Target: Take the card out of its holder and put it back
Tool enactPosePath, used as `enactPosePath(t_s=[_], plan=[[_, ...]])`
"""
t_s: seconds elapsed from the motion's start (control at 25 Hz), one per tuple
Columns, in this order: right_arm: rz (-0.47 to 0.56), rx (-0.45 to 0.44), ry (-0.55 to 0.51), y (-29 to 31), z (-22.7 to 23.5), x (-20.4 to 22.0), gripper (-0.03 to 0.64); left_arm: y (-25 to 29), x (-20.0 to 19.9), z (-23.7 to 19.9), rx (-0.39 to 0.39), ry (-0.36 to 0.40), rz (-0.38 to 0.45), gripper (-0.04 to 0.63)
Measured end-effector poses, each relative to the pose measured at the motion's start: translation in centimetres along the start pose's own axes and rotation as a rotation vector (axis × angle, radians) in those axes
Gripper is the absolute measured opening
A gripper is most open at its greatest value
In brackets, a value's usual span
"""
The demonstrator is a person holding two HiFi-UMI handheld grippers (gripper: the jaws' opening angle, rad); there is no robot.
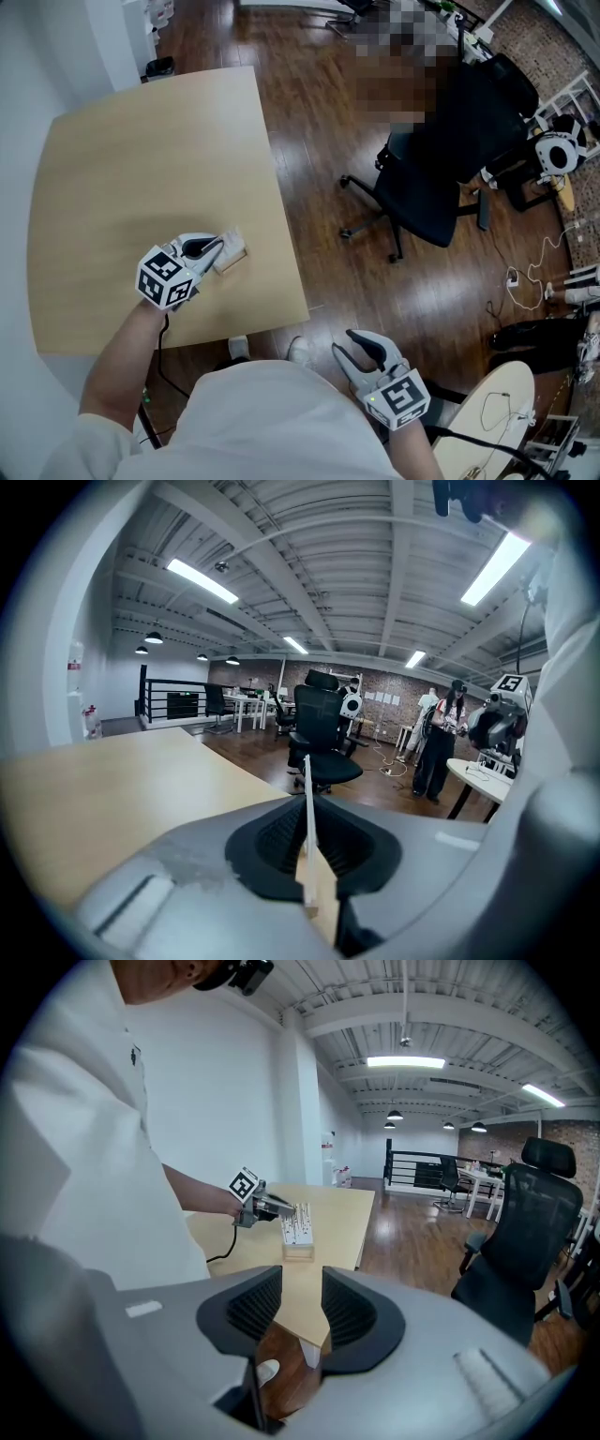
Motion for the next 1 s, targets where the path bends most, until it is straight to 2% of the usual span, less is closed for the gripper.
enactPosePath(t_s=[0.32,1.0], plan=[[0.004,0.002,-0.01,0.2,0.1,0.0,0.137,0.3,0.7,0.6,0.006,0.036,-0.032,0.017],[-0.02,0.014,-0.002,0.4,-1.3,-0.2,0.137,2.0,3.7,-0.4,0.036,0.017,-0.084,0.018]])
Point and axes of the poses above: the fingertips, and each gripper's own axes: y forward along the fingers, z to its right, x out of its underside, the point moved 5 cm from there along -y, backward along the fingers, and after that the axes turned 2 degrees about x, right-handed, at the moved point
